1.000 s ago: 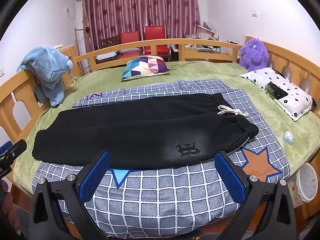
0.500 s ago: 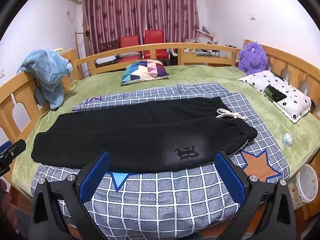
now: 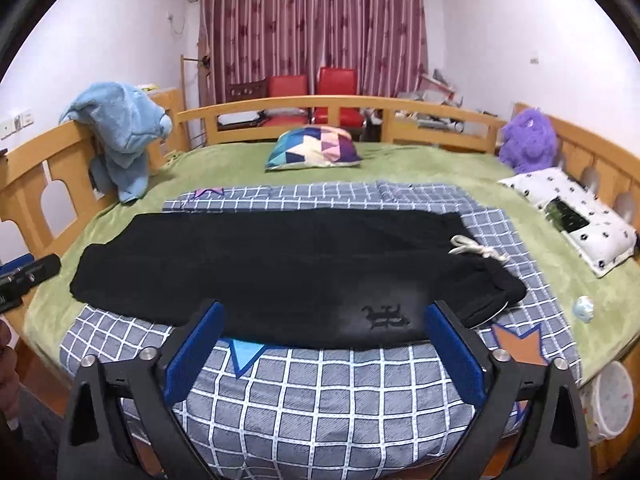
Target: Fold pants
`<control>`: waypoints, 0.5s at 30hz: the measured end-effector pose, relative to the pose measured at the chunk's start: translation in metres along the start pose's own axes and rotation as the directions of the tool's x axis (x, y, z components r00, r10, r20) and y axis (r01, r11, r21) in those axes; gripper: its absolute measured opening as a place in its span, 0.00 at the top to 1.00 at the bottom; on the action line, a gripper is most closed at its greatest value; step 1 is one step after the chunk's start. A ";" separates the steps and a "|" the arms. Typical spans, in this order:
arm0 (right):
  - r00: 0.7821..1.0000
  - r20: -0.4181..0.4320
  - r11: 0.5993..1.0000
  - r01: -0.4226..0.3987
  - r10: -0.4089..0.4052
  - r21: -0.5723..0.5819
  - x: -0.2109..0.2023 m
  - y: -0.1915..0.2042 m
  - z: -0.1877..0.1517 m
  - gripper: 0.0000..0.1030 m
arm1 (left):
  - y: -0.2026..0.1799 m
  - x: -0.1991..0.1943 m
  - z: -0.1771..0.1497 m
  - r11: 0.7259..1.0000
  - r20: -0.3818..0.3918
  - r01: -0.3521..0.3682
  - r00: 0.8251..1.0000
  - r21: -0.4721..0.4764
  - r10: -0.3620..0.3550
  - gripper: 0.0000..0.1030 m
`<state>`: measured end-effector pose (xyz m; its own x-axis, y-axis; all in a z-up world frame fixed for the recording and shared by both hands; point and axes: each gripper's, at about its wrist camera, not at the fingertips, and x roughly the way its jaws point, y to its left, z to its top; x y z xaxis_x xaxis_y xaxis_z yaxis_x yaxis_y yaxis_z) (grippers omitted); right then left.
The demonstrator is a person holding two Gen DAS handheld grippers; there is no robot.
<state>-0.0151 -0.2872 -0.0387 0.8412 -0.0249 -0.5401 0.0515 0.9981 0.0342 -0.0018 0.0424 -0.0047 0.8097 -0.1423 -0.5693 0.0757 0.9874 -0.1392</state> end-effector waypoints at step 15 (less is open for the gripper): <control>0.982 -0.186 0.983 0.018 0.017 0.185 0.127 -0.103 -0.071 0.38 | 0.100 0.123 -0.070 0.966 -0.160 -0.039 0.987 -0.257 -0.003 0.03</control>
<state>0.0488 -0.3892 -0.1704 0.7273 0.0033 -0.6864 0.1651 0.9698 0.1796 0.0648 0.1185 -0.1453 0.7060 -0.1541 -0.6913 -0.1079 0.9413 -0.3200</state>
